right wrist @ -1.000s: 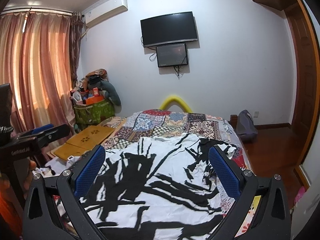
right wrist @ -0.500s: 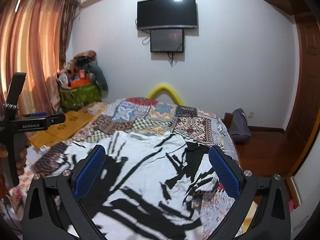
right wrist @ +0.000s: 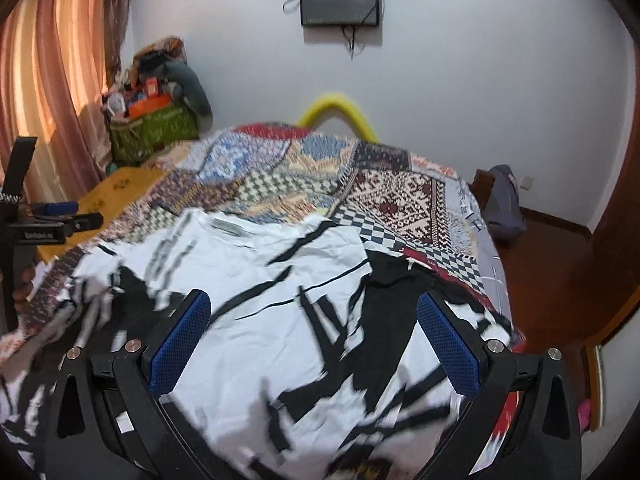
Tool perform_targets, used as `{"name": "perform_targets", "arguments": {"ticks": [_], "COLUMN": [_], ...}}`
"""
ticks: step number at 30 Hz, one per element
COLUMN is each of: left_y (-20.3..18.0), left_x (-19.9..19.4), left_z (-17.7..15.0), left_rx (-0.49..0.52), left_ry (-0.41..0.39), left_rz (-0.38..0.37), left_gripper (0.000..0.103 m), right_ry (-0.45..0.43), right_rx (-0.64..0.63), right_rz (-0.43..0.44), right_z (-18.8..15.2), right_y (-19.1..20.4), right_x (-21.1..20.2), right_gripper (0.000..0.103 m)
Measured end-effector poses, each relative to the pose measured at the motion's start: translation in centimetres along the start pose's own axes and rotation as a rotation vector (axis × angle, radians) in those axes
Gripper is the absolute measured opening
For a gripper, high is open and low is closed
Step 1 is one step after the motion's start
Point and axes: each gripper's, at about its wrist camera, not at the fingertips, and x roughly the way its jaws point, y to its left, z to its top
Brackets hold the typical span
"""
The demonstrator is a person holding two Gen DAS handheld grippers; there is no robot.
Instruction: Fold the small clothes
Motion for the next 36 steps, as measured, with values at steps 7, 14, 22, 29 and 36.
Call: {"name": "perform_targets", "arguments": {"ticks": [7, 14, 22, 29, 36], "left_y": [2.8, 5.6, 6.4, 3.1, 2.9], "left_x": [8.5, 15.7, 17.2, 14.3, 8.7], "left_z": [1.2, 1.1, 0.5, 1.2, 4.2], "left_rx": [-0.026, -0.189, -0.316, -0.150, -0.082], "left_ry": [0.162, 0.310, 0.340, 0.327, 0.167], "left_rz": [-0.001, -0.093, -0.270, -0.203, -0.111], "left_gripper": [0.092, 0.082, 0.038, 0.008, 0.007], "right_ry": [0.132, 0.207, 0.230, 0.214, 0.123], "right_rx": [-0.034, -0.014, -0.046, -0.051, -0.029], "right_rz": [0.030, 0.055, 0.074, 0.095, 0.072], "right_z": [1.7, 2.1, 2.2, 2.3, 4.5], "right_y": [-2.6, -4.0, -3.2, -2.9, -3.6], "right_x": [6.8, 11.2, 13.6, 12.8, 9.6], "right_gripper": [0.092, 0.068, 0.021, 0.005, 0.004]}}
